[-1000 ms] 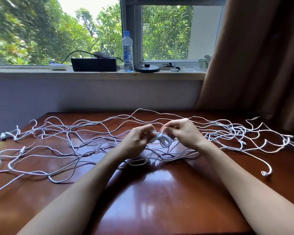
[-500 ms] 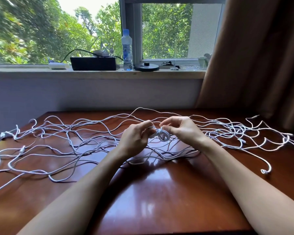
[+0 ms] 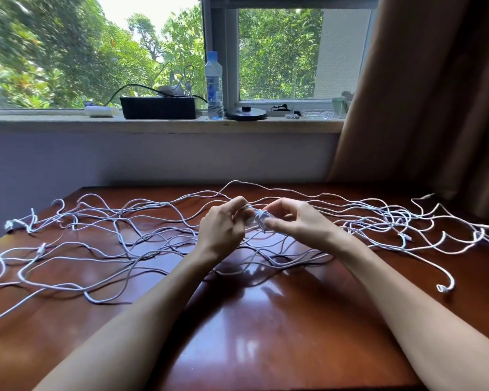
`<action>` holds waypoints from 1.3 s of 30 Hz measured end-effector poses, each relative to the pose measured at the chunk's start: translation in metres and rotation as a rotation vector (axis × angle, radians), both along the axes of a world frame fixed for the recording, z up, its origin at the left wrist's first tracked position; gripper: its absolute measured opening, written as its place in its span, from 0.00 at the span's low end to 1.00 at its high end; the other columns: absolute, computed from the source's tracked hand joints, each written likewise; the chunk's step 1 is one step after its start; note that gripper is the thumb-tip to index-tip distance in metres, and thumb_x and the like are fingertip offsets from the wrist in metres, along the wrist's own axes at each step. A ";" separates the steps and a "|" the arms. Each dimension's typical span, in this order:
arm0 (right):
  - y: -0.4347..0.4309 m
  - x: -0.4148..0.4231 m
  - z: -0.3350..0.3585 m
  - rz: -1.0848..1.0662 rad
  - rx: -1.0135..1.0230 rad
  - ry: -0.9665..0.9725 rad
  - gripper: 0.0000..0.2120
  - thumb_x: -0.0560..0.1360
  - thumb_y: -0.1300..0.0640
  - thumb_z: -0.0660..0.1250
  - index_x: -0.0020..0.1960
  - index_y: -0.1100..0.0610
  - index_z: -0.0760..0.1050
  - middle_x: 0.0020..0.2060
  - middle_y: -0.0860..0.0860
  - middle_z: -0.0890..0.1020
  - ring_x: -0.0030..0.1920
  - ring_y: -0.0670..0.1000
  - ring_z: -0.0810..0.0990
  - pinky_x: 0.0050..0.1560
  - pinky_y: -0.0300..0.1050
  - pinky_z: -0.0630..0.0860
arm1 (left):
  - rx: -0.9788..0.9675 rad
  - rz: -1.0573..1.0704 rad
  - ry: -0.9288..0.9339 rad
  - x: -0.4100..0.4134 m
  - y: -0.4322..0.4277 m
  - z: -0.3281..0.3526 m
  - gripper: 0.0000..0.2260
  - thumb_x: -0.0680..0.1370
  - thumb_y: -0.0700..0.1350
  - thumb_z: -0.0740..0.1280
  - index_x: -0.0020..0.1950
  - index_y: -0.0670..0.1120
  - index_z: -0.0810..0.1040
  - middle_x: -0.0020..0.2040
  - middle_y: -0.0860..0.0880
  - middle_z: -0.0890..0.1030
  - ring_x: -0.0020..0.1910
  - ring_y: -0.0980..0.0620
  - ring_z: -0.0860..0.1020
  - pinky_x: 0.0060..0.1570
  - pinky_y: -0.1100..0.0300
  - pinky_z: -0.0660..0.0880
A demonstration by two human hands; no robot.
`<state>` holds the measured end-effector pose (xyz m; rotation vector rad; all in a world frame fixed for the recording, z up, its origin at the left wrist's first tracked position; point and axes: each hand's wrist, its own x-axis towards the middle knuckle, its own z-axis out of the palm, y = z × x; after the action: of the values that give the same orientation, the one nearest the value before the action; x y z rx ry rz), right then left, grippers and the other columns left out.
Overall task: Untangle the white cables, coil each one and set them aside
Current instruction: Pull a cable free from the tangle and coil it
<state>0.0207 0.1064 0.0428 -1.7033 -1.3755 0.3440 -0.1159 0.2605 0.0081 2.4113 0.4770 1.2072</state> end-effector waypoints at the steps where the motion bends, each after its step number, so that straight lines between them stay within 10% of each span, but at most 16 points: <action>1: 0.000 -0.002 -0.002 -0.011 -0.017 -0.063 0.15 0.73 0.54 0.77 0.56 0.53 0.78 0.49 0.49 0.84 0.48 0.45 0.82 0.52 0.36 0.77 | -0.025 -0.004 -0.006 0.000 0.001 0.000 0.07 0.76 0.53 0.62 0.38 0.59 0.70 0.32 0.52 0.77 0.35 0.44 0.73 0.36 0.48 0.75; 15: 0.017 -0.002 -0.020 -0.087 0.210 -0.539 0.17 0.79 0.56 0.69 0.65 0.61 0.78 0.55 0.53 0.83 0.55 0.52 0.76 0.60 0.37 0.69 | -0.221 -0.038 -0.097 0.000 0.003 0.003 0.09 0.77 0.46 0.65 0.36 0.52 0.75 0.29 0.58 0.77 0.29 0.57 0.72 0.35 0.58 0.71; 24: 0.012 -0.007 -0.010 -0.191 0.314 -0.385 0.05 0.79 0.59 0.71 0.51 0.57 0.74 0.43 0.51 0.84 0.46 0.50 0.84 0.50 0.46 0.78 | -0.407 -0.096 -0.080 0.002 0.002 0.008 0.13 0.81 0.42 0.66 0.36 0.48 0.77 0.28 0.56 0.75 0.28 0.61 0.70 0.33 0.64 0.68; 31: 0.013 -0.001 -0.012 -0.241 0.315 -0.319 0.05 0.78 0.69 0.67 0.50 0.61 0.74 0.39 0.40 0.82 0.42 0.31 0.80 0.46 0.28 0.74 | -0.495 -0.163 -0.084 0.003 0.003 0.008 0.13 0.82 0.42 0.65 0.38 0.47 0.79 0.29 0.55 0.75 0.32 0.55 0.72 0.38 0.58 0.71; 39: 0.007 0.007 -0.010 -0.184 0.260 -0.473 0.03 0.80 0.65 0.66 0.52 0.60 0.73 0.46 0.51 0.78 0.47 0.51 0.79 0.51 0.44 0.76 | -0.539 -0.206 -0.074 0.004 0.005 0.006 0.15 0.77 0.52 0.64 0.43 0.40 0.80 0.34 0.49 0.78 0.35 0.53 0.74 0.43 0.48 0.78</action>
<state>0.0274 0.1139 0.0332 -1.7344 -1.4991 -0.3515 -0.1115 0.2658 0.0137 1.8978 0.4492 0.9300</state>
